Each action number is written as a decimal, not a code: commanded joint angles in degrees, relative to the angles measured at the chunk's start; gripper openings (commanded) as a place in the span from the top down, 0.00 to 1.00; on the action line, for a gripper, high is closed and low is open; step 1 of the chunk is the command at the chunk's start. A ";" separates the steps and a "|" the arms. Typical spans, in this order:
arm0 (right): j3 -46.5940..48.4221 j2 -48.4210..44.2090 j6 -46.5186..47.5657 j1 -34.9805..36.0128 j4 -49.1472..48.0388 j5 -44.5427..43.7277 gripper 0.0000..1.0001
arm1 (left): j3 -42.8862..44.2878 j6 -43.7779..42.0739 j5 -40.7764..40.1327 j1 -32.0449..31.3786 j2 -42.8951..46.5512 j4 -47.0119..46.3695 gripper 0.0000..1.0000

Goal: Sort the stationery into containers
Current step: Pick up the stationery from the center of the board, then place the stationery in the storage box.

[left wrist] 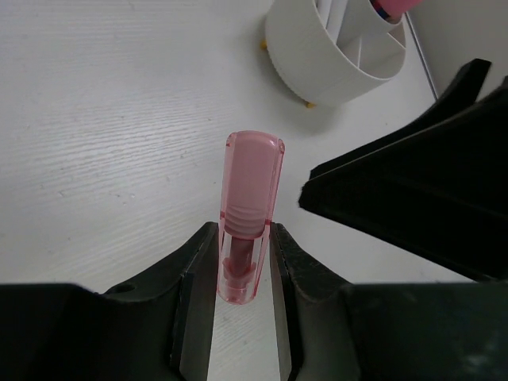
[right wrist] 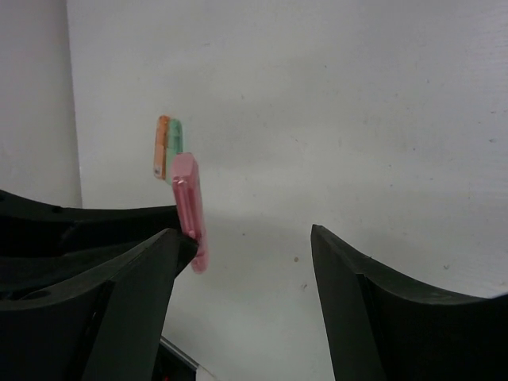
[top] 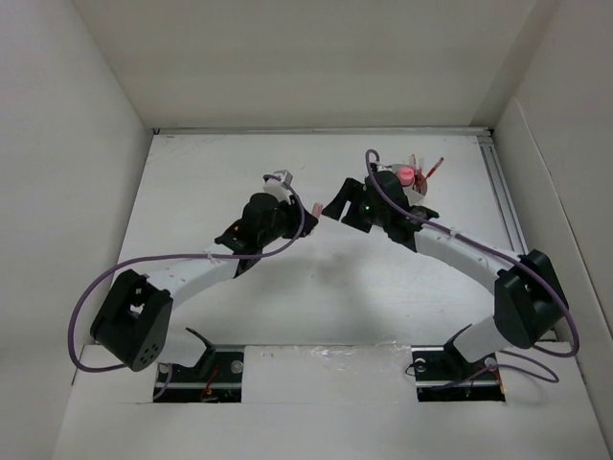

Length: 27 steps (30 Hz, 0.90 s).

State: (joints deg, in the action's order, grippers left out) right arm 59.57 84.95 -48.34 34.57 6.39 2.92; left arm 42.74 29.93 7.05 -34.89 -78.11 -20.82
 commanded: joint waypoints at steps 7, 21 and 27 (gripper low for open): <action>4.41 2.68 -1.41 0.68 -2.44 4.11 0.30 | -1.17 -2.59 6.93 0.00 -1.35 -8.01 0.86; 7.92 7.77 -2.46 0.68 -2.97 5.17 0.65 | -1.17 -2.60 9.91 0.00 -2.50 -9.15 0.86; 8.46 7.78 -2.46 0.16 -2.97 7.01 0.71 | -1.70 -2.60 9.39 0.00 -2.49 -9.15 0.86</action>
State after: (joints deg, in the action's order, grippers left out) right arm 64.82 93.47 -50.41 34.61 5.85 8.54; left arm 41.65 28.27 15.66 -34.79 -81.65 -26.87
